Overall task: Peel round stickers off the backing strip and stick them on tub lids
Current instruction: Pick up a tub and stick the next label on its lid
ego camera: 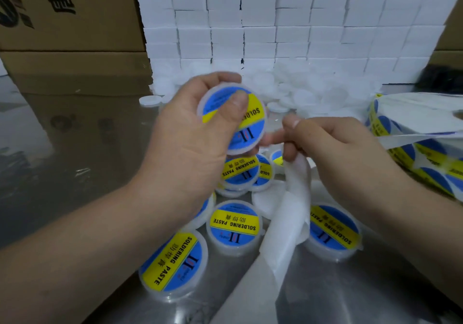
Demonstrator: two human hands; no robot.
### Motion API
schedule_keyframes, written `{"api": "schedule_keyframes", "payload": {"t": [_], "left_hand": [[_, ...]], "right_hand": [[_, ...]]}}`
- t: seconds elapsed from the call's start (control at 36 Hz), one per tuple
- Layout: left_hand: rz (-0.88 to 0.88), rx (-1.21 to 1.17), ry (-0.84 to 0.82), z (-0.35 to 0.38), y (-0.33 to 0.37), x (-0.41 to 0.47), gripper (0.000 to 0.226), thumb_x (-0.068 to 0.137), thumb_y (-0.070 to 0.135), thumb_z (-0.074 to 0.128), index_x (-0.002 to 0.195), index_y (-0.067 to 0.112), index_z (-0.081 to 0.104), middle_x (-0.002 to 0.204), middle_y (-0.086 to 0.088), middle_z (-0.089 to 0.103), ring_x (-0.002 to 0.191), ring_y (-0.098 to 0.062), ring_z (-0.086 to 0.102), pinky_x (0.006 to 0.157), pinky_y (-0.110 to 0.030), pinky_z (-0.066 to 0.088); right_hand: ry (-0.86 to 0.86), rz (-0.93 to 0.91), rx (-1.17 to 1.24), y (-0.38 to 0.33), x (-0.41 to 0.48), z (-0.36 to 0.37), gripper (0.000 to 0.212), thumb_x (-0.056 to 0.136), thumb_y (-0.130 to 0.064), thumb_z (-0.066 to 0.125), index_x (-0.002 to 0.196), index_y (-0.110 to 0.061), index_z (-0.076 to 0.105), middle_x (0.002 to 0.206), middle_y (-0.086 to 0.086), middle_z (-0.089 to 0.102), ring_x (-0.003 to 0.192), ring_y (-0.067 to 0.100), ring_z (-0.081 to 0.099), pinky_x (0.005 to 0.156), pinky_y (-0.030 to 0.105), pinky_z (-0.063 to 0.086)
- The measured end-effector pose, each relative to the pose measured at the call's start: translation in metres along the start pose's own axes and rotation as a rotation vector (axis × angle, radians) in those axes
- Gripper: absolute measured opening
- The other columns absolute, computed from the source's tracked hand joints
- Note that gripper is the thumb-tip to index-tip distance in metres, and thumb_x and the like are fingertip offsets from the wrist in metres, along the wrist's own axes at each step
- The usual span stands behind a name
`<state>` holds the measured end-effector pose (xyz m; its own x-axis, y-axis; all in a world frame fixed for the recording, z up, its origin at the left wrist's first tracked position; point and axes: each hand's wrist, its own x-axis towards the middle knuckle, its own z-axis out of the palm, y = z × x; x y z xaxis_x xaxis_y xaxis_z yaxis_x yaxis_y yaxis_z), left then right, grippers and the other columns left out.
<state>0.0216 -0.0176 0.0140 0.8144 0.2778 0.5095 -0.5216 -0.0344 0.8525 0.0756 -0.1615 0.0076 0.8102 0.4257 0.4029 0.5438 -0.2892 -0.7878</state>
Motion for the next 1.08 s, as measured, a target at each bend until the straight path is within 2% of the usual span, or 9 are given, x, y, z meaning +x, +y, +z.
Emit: {"api": "schedule_keyframes", "payload": {"t": [0.11, 0.25, 0.36, 0.44, 0.56, 0.69, 0.83, 0.94, 1.08], "left_hand": [[-0.026, 0.194, -0.07, 0.005, -0.008, -0.007, 0.008, 0.086, 0.027, 0.055, 0.081, 0.03, 0.059, 0.053, 0.013, 0.058, 0.034, -0.003, 0.048, 0.036, -0.015, 0.04], [-0.055, 0.298, -0.098, 0.003, -0.013, -0.005, 0.01, 0.078, 0.043, 0.054, 0.083, 0.039, 0.062, 0.068, 0.021, 0.063, 0.062, -0.003, 0.062, 0.056, -0.024, 0.048], [0.021, 0.387, -0.133, 0.001, -0.01, -0.007, 0.01, 0.084, 0.041, 0.05, 0.088, 0.037, 0.059, 0.07, 0.02, 0.063, 0.056, 0.005, 0.057, 0.048, -0.01, 0.044], [0.018, 0.41, -0.146, 0.0, -0.011, -0.007, 0.022, 0.083, 0.046, 0.04, 0.09, 0.037, 0.058, 0.071, 0.013, 0.064, 0.06, -0.002, 0.06, 0.053, -0.018, 0.049], [0.08, 0.442, -0.163, -0.003, -0.01, -0.008, 0.032, 0.086, 0.048, 0.032, 0.091, 0.029, 0.057, 0.066, 0.0, 0.057, 0.051, -0.005, 0.048, 0.047, -0.016, 0.04], [-0.021, 0.45, -0.143, -0.002, -0.014, -0.007, 0.015, 0.076, 0.042, 0.041, 0.09, 0.045, 0.044, 0.052, 0.015, 0.053, 0.041, -0.002, 0.045, 0.048, -0.024, 0.037], [-0.013, 0.432, -0.122, -0.001, -0.007, -0.005, 0.013, 0.076, 0.038, 0.05, 0.089, 0.038, 0.052, 0.063, 0.012, 0.066, 0.055, -0.005, 0.062, 0.052, -0.025, 0.049], [-0.011, 0.573, -0.043, -0.008, -0.01, 0.006, 0.004, 0.087, 0.035, 0.052, 0.087, 0.038, 0.055, 0.068, 0.009, 0.064, 0.05, -0.001, 0.052, 0.049, -0.018, 0.044], [-0.114, 0.861, -0.093, -0.015, -0.017, 0.017, 0.012, 0.091, 0.034, 0.049, 0.101, 0.034, 0.056, 0.083, 0.007, 0.062, 0.076, -0.012, 0.058, 0.067, -0.031, 0.046]], "right_hand": [[-0.036, -0.163, -0.01, -0.003, -0.002, 0.002, 0.048, 0.07, -0.062, 0.041, 0.072, -0.017, 0.058, 0.06, 0.007, 0.051, 0.054, 0.012, 0.045, 0.053, 0.026, 0.039], [-0.03, -0.198, -0.151, 0.0, -0.001, 0.005, 0.04, 0.077, -0.05, 0.047, 0.059, -0.015, 0.051, 0.052, -0.009, 0.048, 0.048, 0.005, 0.041, 0.045, 0.019, 0.032], [-0.054, -0.161, -0.117, 0.0, 0.0, 0.005, 0.04, 0.078, -0.051, 0.044, 0.071, -0.012, 0.054, 0.057, 0.005, 0.052, 0.05, 0.011, 0.042, 0.05, 0.033, 0.037], [-0.066, -0.157, -0.047, -0.001, -0.002, 0.004, 0.038, 0.078, -0.048, 0.046, 0.074, -0.011, 0.053, 0.052, 0.009, 0.045, 0.048, 0.01, 0.039, 0.046, 0.033, 0.034], [-0.026, -0.173, -0.025, -0.003, -0.004, 0.004, 0.049, 0.077, -0.055, 0.047, 0.071, -0.007, 0.053, 0.057, 0.017, 0.051, 0.051, 0.025, 0.043, 0.047, 0.04, 0.04], [0.036, -0.179, -0.047, -0.003, 0.0, 0.003, 0.055, 0.079, -0.053, 0.044, 0.07, -0.001, 0.058, 0.065, 0.015, 0.058, 0.062, 0.029, 0.053, 0.058, 0.047, 0.047], [0.075, -0.162, -0.066, -0.001, 0.0, 0.003, 0.053, 0.085, -0.052, 0.041, 0.072, -0.005, 0.061, 0.065, 0.007, 0.061, 0.055, 0.018, 0.052, 0.057, 0.034, 0.044], [0.166, -0.111, -0.008, 0.0, 0.0, 0.001, 0.044, 0.084, -0.05, 0.037, 0.066, -0.024, 0.066, 0.07, -0.016, 0.066, 0.065, -0.002, 0.058, 0.059, 0.011, 0.041], [0.172, -0.113, 0.025, 0.003, 0.002, 0.002, 0.021, 0.079, -0.021, 0.052, 0.071, -0.035, 0.065, 0.081, -0.022, 0.066, 0.072, -0.005, 0.059, 0.06, 0.006, 0.041]]}}
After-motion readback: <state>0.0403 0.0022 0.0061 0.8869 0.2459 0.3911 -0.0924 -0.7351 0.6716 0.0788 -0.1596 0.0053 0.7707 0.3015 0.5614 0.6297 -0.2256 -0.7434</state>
